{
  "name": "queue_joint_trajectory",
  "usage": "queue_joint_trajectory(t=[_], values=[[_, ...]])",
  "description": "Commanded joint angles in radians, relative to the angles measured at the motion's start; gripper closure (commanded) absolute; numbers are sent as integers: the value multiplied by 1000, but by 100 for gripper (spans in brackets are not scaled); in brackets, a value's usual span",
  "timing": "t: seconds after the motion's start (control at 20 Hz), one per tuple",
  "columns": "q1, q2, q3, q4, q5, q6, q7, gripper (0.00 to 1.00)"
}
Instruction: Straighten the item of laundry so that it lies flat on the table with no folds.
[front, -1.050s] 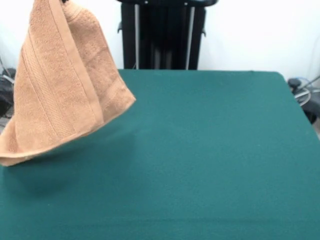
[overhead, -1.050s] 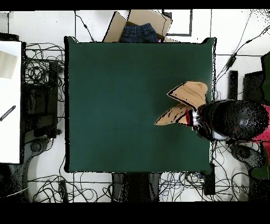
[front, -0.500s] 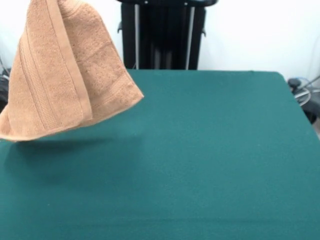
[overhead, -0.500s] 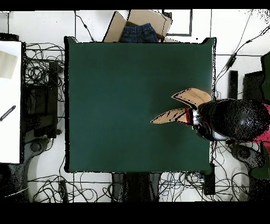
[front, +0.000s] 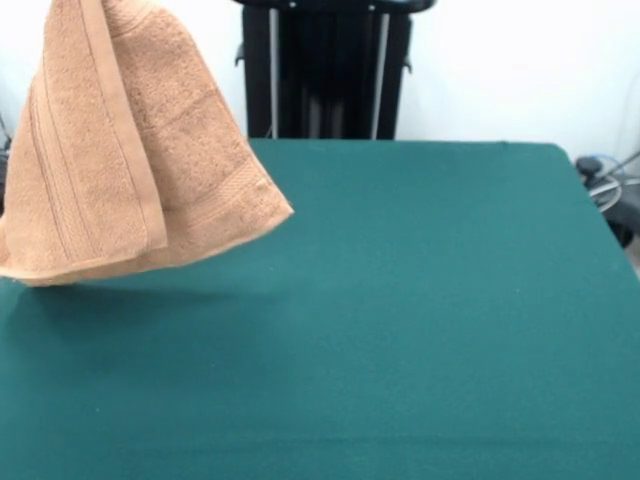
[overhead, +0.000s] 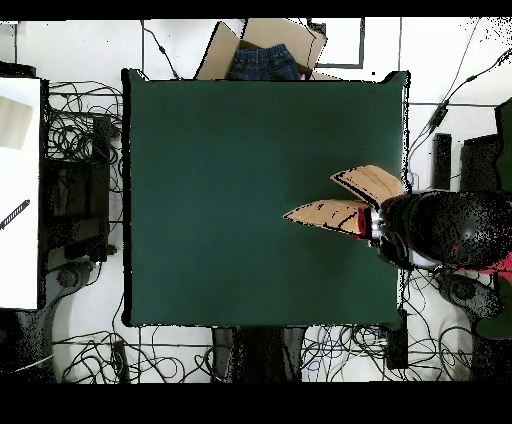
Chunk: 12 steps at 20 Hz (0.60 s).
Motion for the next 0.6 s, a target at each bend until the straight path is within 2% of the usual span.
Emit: queue_joint_trajectory(t=[0.05,0.2,0.35,0.45,0.6], values=[[-37,-62,79,158,51,-68,-182,100],[-47,-139,87,222,98,-65,-164,100],[-46,-240,93,334,171,-142,-117,100],[-13,-290,71,377,200,-169,-66,100],[75,-365,4,357,223,-99,17,100]])
